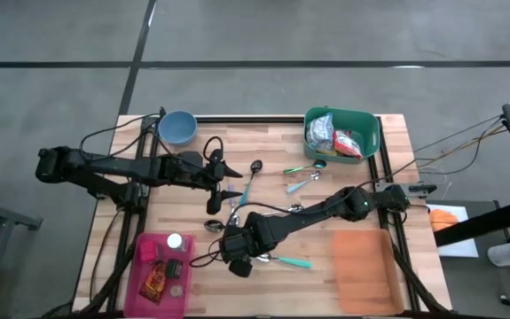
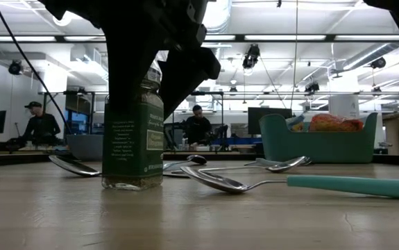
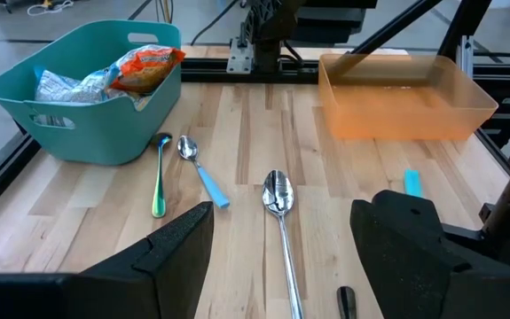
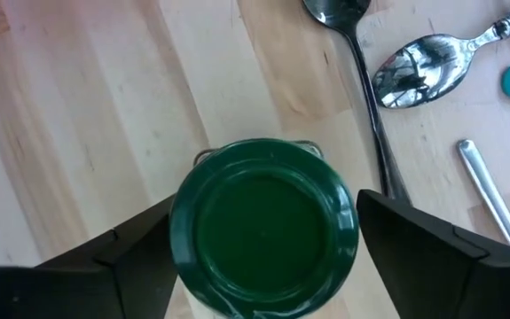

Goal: Pick & Place Food Item
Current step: Put the green seasoning bottle into the pink bin

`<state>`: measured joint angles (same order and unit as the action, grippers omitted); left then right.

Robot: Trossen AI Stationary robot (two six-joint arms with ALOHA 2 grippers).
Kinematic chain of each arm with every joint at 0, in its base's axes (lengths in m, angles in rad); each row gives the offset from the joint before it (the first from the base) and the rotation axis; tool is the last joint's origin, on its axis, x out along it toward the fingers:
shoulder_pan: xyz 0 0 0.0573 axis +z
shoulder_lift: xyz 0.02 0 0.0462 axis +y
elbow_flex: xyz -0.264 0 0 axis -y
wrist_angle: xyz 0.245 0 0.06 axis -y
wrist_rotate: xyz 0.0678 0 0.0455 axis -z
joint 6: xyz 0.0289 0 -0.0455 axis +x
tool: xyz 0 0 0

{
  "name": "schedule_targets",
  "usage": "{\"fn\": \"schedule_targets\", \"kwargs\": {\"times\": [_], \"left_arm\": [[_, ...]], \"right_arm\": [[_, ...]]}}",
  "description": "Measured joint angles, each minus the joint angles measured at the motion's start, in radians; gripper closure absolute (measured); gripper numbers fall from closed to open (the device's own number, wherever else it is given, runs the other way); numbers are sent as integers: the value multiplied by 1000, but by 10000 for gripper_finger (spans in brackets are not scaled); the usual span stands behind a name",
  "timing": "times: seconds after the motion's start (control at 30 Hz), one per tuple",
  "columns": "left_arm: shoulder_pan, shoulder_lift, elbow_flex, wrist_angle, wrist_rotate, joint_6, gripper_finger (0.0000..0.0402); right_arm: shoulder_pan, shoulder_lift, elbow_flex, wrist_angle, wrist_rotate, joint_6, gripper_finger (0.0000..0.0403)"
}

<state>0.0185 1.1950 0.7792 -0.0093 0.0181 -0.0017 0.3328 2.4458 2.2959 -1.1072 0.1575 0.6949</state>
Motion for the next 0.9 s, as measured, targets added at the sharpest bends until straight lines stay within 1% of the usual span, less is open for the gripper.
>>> {"fn": "schedule_targets", "kwargs": {"times": [0.27, 0.5, 0.63, 0.8, 0.9], "left_arm": [[0, 0, 0, 0, 0, 0, 132], [0, 0, 0, -3, 0, 0, 132], [0, 0, 0, -5, 0, 0, 132], [0, 0, 0, -11, 0, 0, 132], [0, 0, 0, -14, 0, 0, 132]], "right_arm": [[3, -1, 24, -32, 6, -33, 81], [23, -63, 28, -64, 70, -52, 81], [49, -108, 25, -68, 138, -73, 81], [94, -171, 16, -70, 260, -100, 81], [117, -205, -3, -68, 297, -113, 81]]}}
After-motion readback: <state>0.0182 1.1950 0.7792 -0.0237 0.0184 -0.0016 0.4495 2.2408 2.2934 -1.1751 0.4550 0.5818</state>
